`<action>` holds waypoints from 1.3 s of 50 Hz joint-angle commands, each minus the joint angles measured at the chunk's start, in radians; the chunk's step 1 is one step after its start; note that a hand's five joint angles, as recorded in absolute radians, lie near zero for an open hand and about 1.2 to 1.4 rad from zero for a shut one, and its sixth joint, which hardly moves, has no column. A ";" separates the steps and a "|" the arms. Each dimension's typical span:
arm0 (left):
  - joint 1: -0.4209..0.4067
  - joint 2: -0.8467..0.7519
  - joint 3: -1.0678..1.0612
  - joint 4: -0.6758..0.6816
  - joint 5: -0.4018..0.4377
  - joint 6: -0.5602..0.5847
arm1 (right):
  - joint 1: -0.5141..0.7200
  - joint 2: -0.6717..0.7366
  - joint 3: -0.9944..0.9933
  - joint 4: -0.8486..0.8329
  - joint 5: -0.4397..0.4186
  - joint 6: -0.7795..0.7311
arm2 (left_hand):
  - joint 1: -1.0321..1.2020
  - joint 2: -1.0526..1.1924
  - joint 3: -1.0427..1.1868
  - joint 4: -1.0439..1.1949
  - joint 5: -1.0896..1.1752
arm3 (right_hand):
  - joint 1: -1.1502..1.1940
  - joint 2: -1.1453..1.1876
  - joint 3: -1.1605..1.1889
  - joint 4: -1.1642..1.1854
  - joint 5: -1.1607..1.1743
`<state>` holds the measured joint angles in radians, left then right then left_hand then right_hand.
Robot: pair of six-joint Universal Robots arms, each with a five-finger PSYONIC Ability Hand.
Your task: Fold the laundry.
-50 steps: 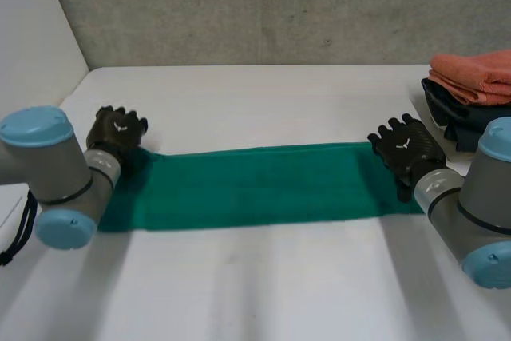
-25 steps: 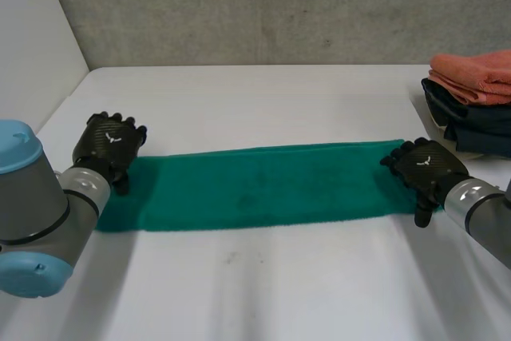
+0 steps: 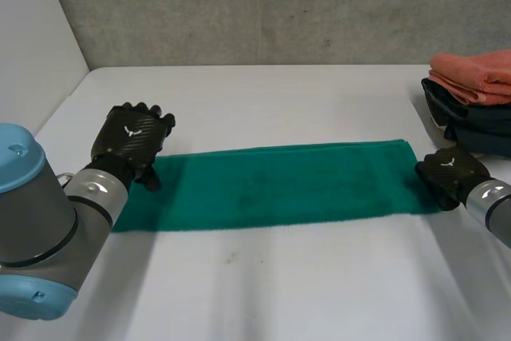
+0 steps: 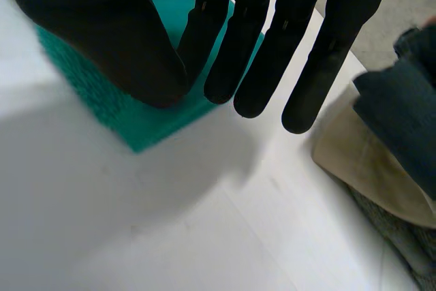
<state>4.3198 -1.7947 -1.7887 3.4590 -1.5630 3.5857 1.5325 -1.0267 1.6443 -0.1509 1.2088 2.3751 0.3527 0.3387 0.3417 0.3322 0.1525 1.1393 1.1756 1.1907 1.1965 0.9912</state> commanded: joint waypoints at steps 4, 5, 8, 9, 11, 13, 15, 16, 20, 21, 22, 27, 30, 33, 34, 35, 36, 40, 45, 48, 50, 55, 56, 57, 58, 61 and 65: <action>0.000 0.034 0.000 0.002 -0.003 0.001 | -0.129 -0.097 0.067 0.010 -0.050 0.012 | -0.013 0.001 -0.002 0.008 0.013 | -0.782 -0.818 -0.833 -0.839 -0.808; -0.002 0.038 -0.001 0.000 -0.002 -0.001 | -0.136 -0.110 0.074 0.010 -0.067 0.013 | -0.013 0.001 -0.002 0.008 0.013 | -0.784 -0.821 -0.836 -0.841 -0.811; -0.014 0.040 -0.006 0.000 -0.002 -0.001 | -0.144 -0.128 0.095 0.010 -0.153 0.019 | -0.013 0.001 -0.002 0.008 0.013 | -0.784 -0.821 -0.836 -0.841 -0.811; -0.020 0.040 -0.006 0.000 -0.002 -0.002 | -0.144 -0.128 0.097 0.011 -0.172 0.024 | -0.013 0.001 -0.002 0.008 0.013 | -0.784 -0.821 -0.836 -0.841 -0.811; -0.028 0.040 -0.008 0.000 -0.002 -0.002 | -0.144 -0.128 0.098 0.017 -0.215 0.044 | -0.013 0.001 -0.002 0.008 0.013 | -0.781 -0.818 -0.833 -0.839 -0.808; -0.034 0.038 -0.012 0.002 -0.002 -0.002 | -0.144 -0.128 0.092 0.024 -0.232 0.059 | -0.013 0.001 -0.002 0.008 0.013 | -0.781 -0.818 -0.833 -0.839 -0.808; -0.038 0.037 -0.012 0.000 -0.003 -0.002 | -0.143 -0.128 0.081 0.025 -0.242 0.078 | -0.013 0.001 -0.002 0.008 0.013 | -0.778 -0.815 -0.830 -0.836 -0.805; -0.040 0.035 -0.014 0.000 -0.003 -0.002 | -0.143 -0.127 0.078 0.027 -0.244 0.082 | -0.013 0.001 -0.002 0.008 0.013 | -0.770 -0.806 -0.821 -0.827 -0.796; -0.043 0.035 -0.018 0.002 -0.002 -0.002 | -0.141 -0.089 0.060 0.025 -0.247 0.088 | -0.016 -0.002 -0.005 0.005 0.010 | -0.752 -0.788 -0.803 -0.809 -0.778; -0.043 0.034 -0.020 0.002 -0.002 -0.002 | -0.140 -0.075 0.054 0.025 -0.247 0.087 | -0.013 0.001 -0.002 0.008 0.013 | -0.743 -0.780 -0.795 -0.800 -0.770; -0.043 0.034 -0.020 0.002 -0.002 -0.002 | -0.140 -0.060 0.048 0.025 -0.245 0.085 | -0.013 0.001 -0.002 0.008 0.013 | -0.731 -0.768 -0.783 -0.789 -0.758; -0.043 0.031 -0.020 0.005 -0.002 -0.002 | -0.121 0.000 0.005 0.027 -0.236 0.084 | -0.013 0.001 -0.002 0.008 0.013 | -0.600 -0.636 -0.651 -0.657 -0.626; -0.042 0.029 -0.020 0.005 -0.002 -0.002 | -0.110 0.029 -0.014 0.027 -0.235 0.084 | -0.013 0.001 -0.002 0.008 0.013 | -0.529 -0.565 -0.581 -0.586 -0.556; -0.041 0.028 -0.020 0.006 0.000 -0.002 | -0.109 0.042 -0.021 0.028 -0.236 0.085 | -0.013 0.001 -0.002 0.008 0.013 | -0.383 -0.419 -0.434 -0.440 -0.409; -0.041 0.026 -0.020 0.006 0.000 -0.002 | -0.109 0.045 -0.024 0.028 -0.239 0.087 | -0.013 0.001 -0.002 0.008 0.013 | 0.010 -0.026 -0.041 -0.047 -0.016; -0.041 0.026 -0.020 0.006 0.000 -0.002 | -0.110 0.043 -0.024 0.028 -0.239 0.088 | -0.013 0.001 -0.002 0.008 0.013 | 0.255 0.218 0.203 0.197 0.228; -0.041 0.026 -0.020 0.006 0.000 -0.002 | -0.110 0.042 -0.023 0.028 -0.241 0.090 | -0.013 0.001 -0.002 0.008 0.013 | 0.257 0.221 0.206 0.200 0.231; -0.041 0.029 -0.020 0.006 -0.002 -0.002 | -0.123 0.030 -0.006 0.027 -0.235 0.096 | -0.013 0.001 -0.002 0.008 0.013 | 0.257 0.221 0.206 0.200 0.231; -0.041 0.040 -0.018 0.006 -0.002 -0.001 | -0.161 -0.019 0.009 0.045 -0.226 0.096 | -0.013 0.001 -0.002 0.008 0.013 | 0.257 0.221 0.206 0.200 0.231; -0.040 0.049 -0.020 0.005 -0.003 -0.001 | -0.257 -0.073 0.028 0.054 -0.209 0.081 | -0.013 0.001 -0.002 0.008 0.013 | 0.257 0.221 0.206 0.200 0.231; -0.040 0.052 -0.020 0.002 -0.003 -0.001 | -0.331 -0.088 0.025 0.056 -0.171 0.055 | -0.013 0.001 -0.002 0.008 0.013 | 0.257 0.221 0.206 0.200 0.231; -0.041 0.066 -0.028 0.000 -0.005 -0.002 | -0.387 -0.104 0.009 0.054 -0.045 -0.095 | -0.013 0.001 -0.002 0.008 0.013 | 0.257 0.221 0.206 0.200 0.231; -0.041 0.069 -0.031 0.000 -0.005 -0.002 | -0.390 -0.105 0.002 0.054 -0.022 -0.126 | -0.013 0.001 -0.002 0.008 0.013 | 0.257 0.221 0.206 0.200 0.231; -0.041 0.074 -0.032 0.000 -0.003 -0.002 | -0.391 -0.107 -0.003 0.053 0.001 -0.143 | -0.013 0.001 -0.002 0.008 0.013 | 0.257 0.221 0.206 0.200 0.231; -0.043 0.083 -0.037 0.000 -0.003 -0.002 | -0.385 -0.110 -0.006 0.050 0.044 -0.184 | -0.016 -0.002 -0.005 0.005 0.010 | 0.257 0.221 0.206 0.200 0.231; -0.045 0.095 -0.037 0.000 -0.003 -0.002 | -0.326 -0.151 -0.009 0.047 0.066 -0.165 | -0.016 -0.002 -0.005 0.005 0.010 | 0.257 0.221 0.206 0.200 0.231; -0.046 0.120 -0.037 -0.001 -0.005 -0.002 | -0.179 -0.225 -0.012 0.030 0.069 -0.021 | -0.016 -0.002 -0.005 0.005 0.010 | 0.257 0.221 0.206 0.200 0.231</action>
<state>4.2761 -1.7029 -1.8245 3.4584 -1.5673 3.5833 1.1794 -1.1646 1.6398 -0.1014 1.2485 2.2248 0.3527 0.3376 0.3417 0.3310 0.1525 1.1139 1.1750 1.1909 1.2004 0.9853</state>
